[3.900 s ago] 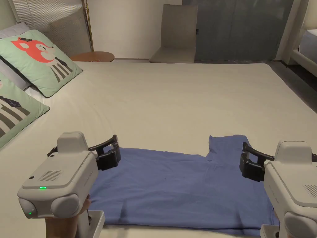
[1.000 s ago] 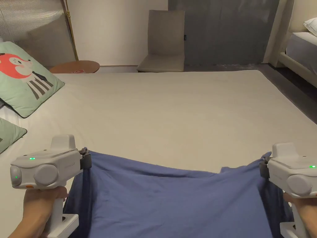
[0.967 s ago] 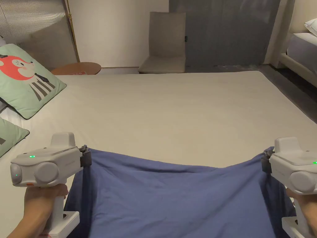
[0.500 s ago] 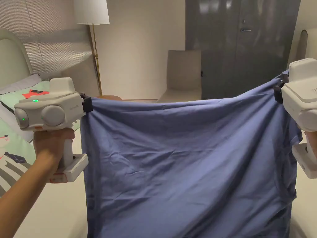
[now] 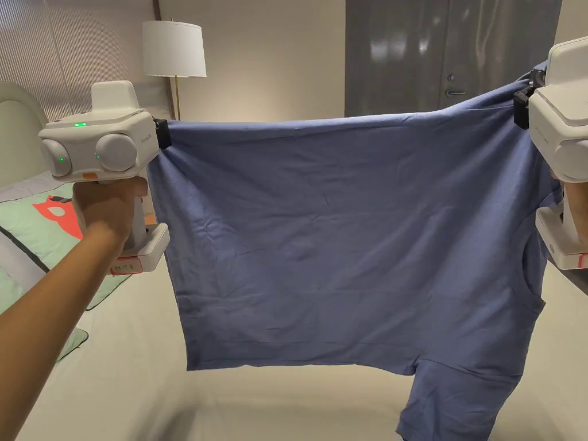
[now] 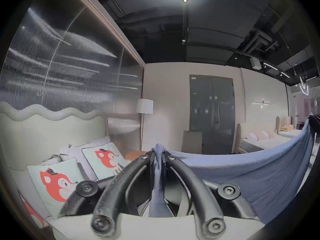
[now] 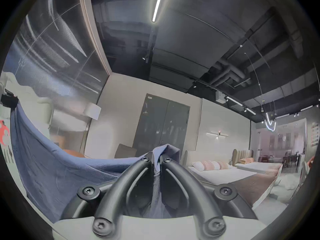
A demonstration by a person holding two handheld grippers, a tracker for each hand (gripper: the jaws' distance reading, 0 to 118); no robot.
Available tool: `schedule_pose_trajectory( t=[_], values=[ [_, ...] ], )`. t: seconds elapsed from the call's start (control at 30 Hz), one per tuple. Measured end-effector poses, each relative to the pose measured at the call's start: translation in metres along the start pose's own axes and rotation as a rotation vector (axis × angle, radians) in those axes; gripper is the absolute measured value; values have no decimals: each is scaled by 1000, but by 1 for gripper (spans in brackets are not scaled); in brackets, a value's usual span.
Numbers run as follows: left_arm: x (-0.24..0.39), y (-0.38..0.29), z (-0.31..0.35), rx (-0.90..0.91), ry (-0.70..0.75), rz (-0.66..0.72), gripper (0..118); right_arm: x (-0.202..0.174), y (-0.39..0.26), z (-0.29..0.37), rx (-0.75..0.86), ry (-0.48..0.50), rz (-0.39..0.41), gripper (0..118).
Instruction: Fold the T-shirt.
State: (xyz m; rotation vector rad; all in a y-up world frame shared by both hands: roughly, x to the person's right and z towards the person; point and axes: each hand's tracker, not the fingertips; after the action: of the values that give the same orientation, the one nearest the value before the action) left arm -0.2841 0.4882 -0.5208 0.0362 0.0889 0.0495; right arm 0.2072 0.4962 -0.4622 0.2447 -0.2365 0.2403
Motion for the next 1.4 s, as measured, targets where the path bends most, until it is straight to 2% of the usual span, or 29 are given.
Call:
schedule_pose_trajectory(
  t=[0.17,0.4,0.6,0.77,0.83,1.07,1.3,1.4],
  values=[
    [-1,-46,-25,-53,4,-30,3,-10,-42,-9,-34,27,7,5],
    [-8,-142,-40,-193,-1,-55,3,-33,-128,-4,-174,83,24,5],
    [-19,-218,-16,-321,-6,-57,3,-45,-201,24,-325,145,19,5],
    [-32,-266,29,-405,-4,-55,3,-48,-244,76,-429,186,-13,5],
    [-39,-284,52,-432,-8,-63,3,-46,-257,100,-461,199,-49,5],
    [-60,-326,143,-530,-7,-54,3,-32,-275,202,-556,240,-90,5],
    [-82,-345,237,-576,-11,4,3,-6,-272,301,-618,271,-186,5],
    [-87,-353,275,-599,-16,4,3,2,-272,338,-652,293,-190,5]
  ],
)
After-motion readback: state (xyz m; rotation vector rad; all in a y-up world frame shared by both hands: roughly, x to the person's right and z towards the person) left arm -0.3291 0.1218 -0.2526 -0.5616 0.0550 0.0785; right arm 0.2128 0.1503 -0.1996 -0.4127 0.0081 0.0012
